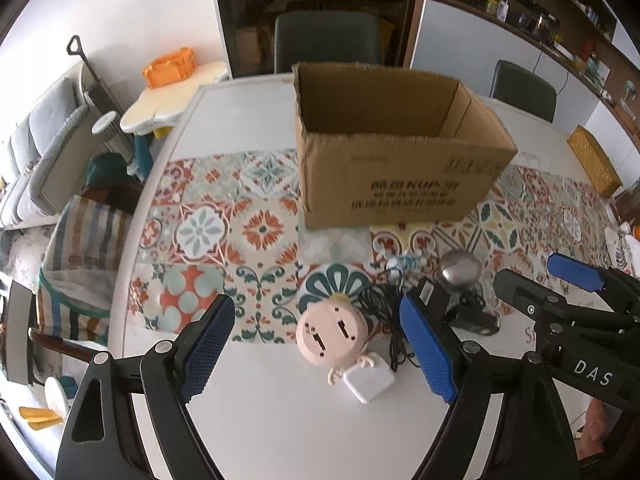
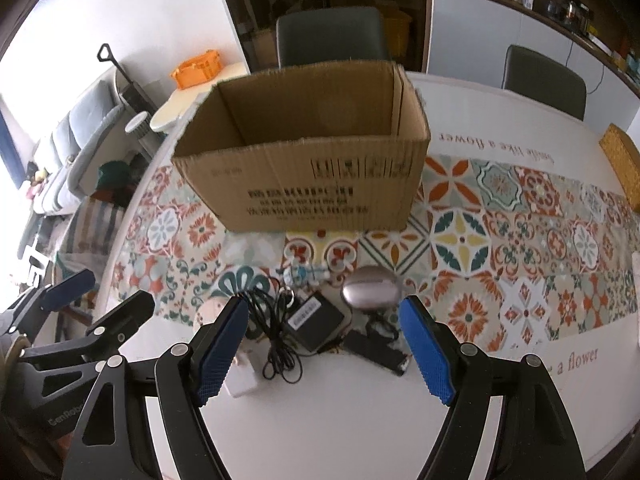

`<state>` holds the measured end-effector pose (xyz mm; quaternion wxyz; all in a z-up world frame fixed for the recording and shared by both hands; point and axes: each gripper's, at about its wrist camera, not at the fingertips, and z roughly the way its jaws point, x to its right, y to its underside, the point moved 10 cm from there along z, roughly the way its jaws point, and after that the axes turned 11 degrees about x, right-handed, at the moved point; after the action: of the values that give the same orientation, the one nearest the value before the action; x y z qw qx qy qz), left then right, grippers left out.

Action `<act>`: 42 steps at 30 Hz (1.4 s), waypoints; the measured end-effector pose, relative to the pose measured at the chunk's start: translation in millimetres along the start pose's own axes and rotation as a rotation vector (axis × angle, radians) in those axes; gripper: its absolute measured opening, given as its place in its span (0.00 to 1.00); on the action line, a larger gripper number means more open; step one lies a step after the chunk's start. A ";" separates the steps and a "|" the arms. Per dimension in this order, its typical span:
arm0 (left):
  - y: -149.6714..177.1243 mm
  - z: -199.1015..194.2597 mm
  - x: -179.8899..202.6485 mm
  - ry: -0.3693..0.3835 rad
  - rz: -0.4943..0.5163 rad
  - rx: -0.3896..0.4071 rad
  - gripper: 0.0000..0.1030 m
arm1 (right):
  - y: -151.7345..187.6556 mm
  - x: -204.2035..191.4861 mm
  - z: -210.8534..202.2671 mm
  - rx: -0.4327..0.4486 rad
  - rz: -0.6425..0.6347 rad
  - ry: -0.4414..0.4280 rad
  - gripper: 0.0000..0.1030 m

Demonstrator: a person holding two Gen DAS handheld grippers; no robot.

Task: Organize rigid objects
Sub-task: 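Move the left gripper back to the pink round toy figure, then close the left gripper on the pink toy figure and lift it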

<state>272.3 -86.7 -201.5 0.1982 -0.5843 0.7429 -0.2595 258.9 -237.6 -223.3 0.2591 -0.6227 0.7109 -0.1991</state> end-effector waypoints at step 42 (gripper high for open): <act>79.1 124.5 9.3 0.072 -0.043 -0.343 0.77 | 71.8 11.5 86.4 -0.264 -0.004 0.030 0.76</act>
<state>284.0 -100.5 -348.2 0.0635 -0.6155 0.7704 -0.1540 254.9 -235.1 -336.1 0.1640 -0.6497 0.7336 -0.1134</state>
